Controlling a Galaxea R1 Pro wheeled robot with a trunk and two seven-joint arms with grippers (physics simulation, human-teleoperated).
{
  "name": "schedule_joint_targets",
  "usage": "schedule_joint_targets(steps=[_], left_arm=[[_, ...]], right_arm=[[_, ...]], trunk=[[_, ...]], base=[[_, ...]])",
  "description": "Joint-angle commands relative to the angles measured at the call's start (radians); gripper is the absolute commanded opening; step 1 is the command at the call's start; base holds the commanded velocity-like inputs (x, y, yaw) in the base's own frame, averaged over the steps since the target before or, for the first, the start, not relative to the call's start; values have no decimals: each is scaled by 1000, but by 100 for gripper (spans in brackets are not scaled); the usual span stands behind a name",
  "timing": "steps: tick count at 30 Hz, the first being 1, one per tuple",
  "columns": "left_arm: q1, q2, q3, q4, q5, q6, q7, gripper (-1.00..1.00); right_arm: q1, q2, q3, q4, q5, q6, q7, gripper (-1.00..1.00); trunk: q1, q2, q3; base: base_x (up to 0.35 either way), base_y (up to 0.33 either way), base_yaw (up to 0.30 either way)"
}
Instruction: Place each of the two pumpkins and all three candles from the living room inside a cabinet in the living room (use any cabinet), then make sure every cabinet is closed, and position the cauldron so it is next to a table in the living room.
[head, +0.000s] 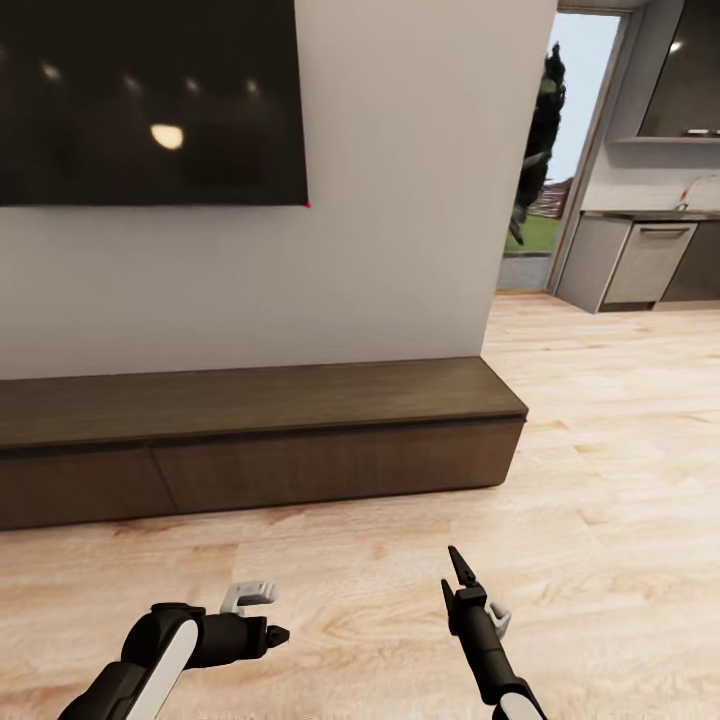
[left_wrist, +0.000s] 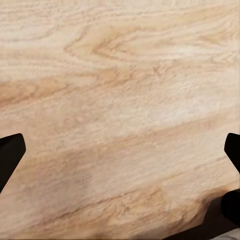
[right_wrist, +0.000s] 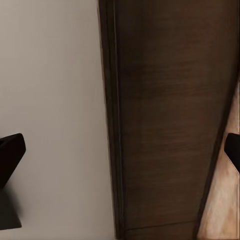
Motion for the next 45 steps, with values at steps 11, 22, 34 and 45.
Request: schedule_joint_targets(steps=[11,22,34,45], left_arm=[[-1,-1,-3,-1,-2,3,-6,100],[-1,-8,-11,3,1,1,-6,100],[-1,-15,-45,7,7,-2,-7,100],[-1,-16,-48,8,8,-2,-7,100]], right_arm=[[0,0,-1,7,-10,0,6,100],[0,0,0,11,-6,-1,18,100],[0,0,0,11,-2,-1,22,100],[0,0,0,11,-1,-1,22,100]], trunk=[[1,-1,-13],[1,-1,-13],[1,-1,-13],[1,-1,-13]], base=[[2,0,0],[189,0,0],[283,0,0],[176,0,0]])
